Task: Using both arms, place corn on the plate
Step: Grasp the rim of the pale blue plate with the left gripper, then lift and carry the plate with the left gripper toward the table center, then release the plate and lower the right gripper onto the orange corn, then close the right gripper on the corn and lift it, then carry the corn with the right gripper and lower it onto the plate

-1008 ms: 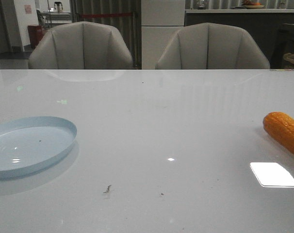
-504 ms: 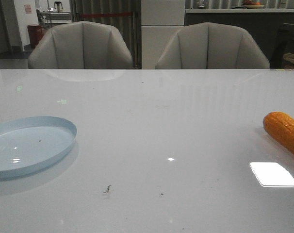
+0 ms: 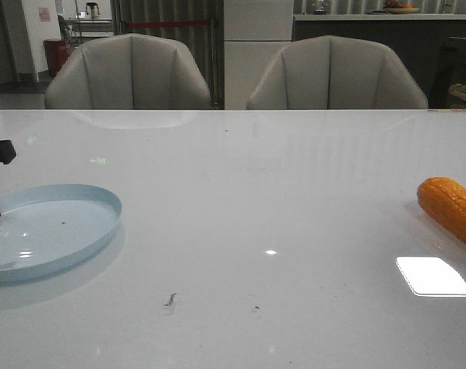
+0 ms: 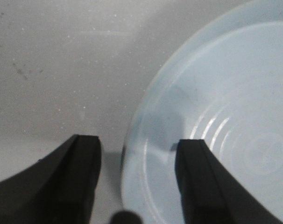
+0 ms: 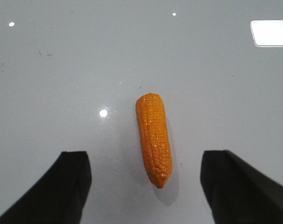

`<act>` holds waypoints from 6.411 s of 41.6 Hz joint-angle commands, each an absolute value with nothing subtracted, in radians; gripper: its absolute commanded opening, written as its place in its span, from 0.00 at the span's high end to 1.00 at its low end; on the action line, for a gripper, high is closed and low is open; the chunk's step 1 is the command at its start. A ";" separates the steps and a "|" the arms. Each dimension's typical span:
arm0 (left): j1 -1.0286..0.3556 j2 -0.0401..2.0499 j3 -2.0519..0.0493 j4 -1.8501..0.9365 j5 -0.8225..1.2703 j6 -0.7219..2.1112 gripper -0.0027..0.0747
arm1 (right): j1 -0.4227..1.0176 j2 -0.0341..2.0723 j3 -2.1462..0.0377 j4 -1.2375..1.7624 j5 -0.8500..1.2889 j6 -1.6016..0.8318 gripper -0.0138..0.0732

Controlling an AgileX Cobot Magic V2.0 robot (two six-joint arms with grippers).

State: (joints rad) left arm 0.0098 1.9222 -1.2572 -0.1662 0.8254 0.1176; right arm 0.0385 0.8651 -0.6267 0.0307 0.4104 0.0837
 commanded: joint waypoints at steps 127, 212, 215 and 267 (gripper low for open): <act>-0.400 1.993 -1.711 -0.446 0.979 0.171 0.39 | 0.038 0.861 -0.661 0.033 0.369 0.080 0.16; -0.179 0.672 -0.732 -0.165 0.265 0.292 0.39 | 0.038 1.843 -1.234 -0.027 0.561 0.058 0.49; -0.179 0.672 -0.732 -0.165 0.257 0.292 0.39 | 0.042 1.843 -1.279 -0.025 0.581 0.058 0.48; -0.179 0.672 -0.732 -0.176 0.159 0.292 0.39 | 0.544 2.069 -1.686 0.046 0.835 -0.020 0.48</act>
State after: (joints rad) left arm -0.1787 0.6769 -0.7042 -0.1643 0.2531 0.2915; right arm 0.5453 2.1129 -1.6570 0.0386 0.8422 -0.0099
